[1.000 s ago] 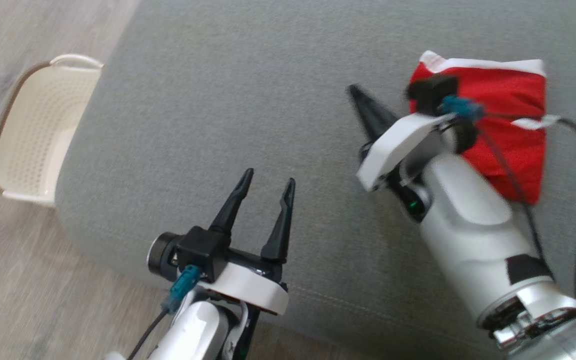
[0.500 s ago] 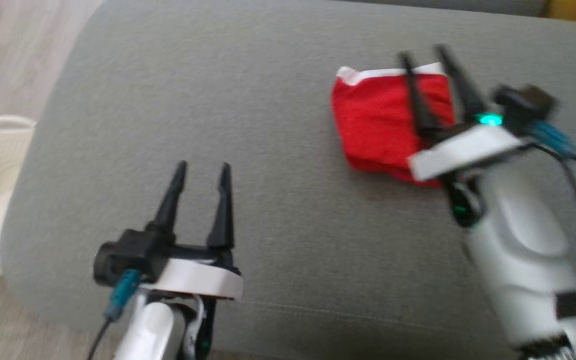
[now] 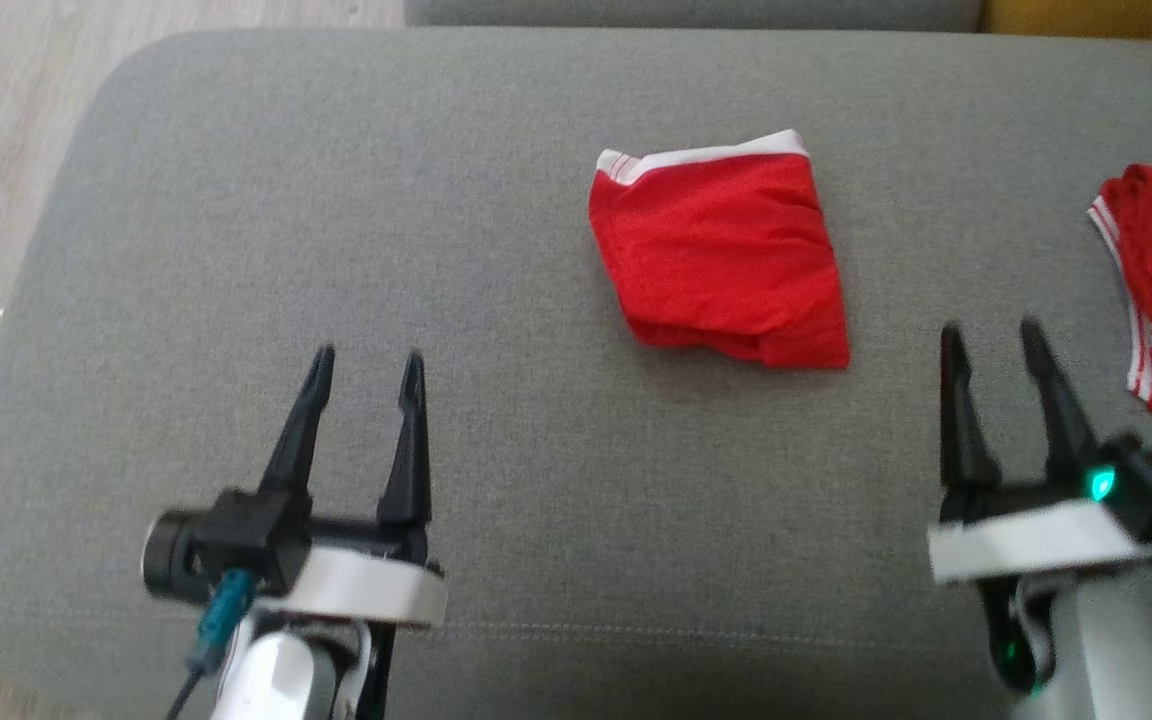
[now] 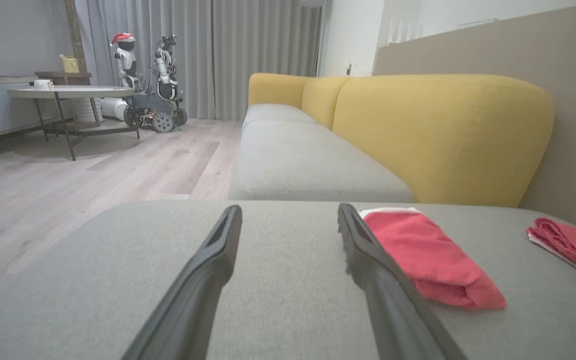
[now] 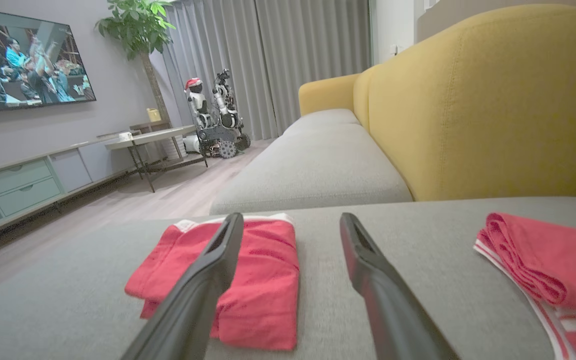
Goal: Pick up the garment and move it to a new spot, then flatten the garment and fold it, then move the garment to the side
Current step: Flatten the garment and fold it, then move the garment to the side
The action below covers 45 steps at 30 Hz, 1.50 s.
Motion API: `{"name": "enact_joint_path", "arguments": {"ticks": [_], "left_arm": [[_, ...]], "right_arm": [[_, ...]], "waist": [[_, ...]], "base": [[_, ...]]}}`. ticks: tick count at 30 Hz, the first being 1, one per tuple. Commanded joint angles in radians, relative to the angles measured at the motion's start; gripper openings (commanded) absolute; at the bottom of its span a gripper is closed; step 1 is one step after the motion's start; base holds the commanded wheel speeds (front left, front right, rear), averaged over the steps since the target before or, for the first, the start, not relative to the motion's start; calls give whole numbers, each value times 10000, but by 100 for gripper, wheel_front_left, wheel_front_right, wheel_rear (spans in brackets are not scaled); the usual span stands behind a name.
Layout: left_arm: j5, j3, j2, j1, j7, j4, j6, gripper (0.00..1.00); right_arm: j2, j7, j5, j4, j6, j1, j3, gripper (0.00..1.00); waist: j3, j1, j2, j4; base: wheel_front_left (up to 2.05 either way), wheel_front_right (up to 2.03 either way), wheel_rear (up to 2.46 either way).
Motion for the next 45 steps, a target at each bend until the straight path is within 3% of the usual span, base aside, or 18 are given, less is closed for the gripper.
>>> {"name": "enact_joint_path", "arguments": {"ticks": [1, 9, 37, 40, 45], "left_arm": [[106, 396, 45, -46, -53, -253, -64, 100], [72, 411, 45, 487, -53, 133, -167, 100], [199, 255, 45, 471, -53, 554, 141, 100], [200, 198, 45, 447, -53, 592, 145, 100], [225, 15, 45, 203, -53, 561, 144, 100]], "right_arm": [[105, -81, -141, -436, -11, 47, 218, 100], [304, -81, -265, -716, -11, 953, 244, 100], [416, -82, -456, -476, -11, 835, 231, 100], [394, -82, -470, -133, -11, 553, 323, 100], [144, -82, -221, 1485, -11, -822, 458, 100]], "waist": [[-109, 0, 0, -67], [-502, 0, 0, -292], [-395, 0, 0, -23], [-286, 0, 0, -7], [153, 0, 0, 64]], "base": [[0, 0, 0], [0, 0, 0], [0, 0, 0], [0, 0, 0], [0, 0, 0]]}}
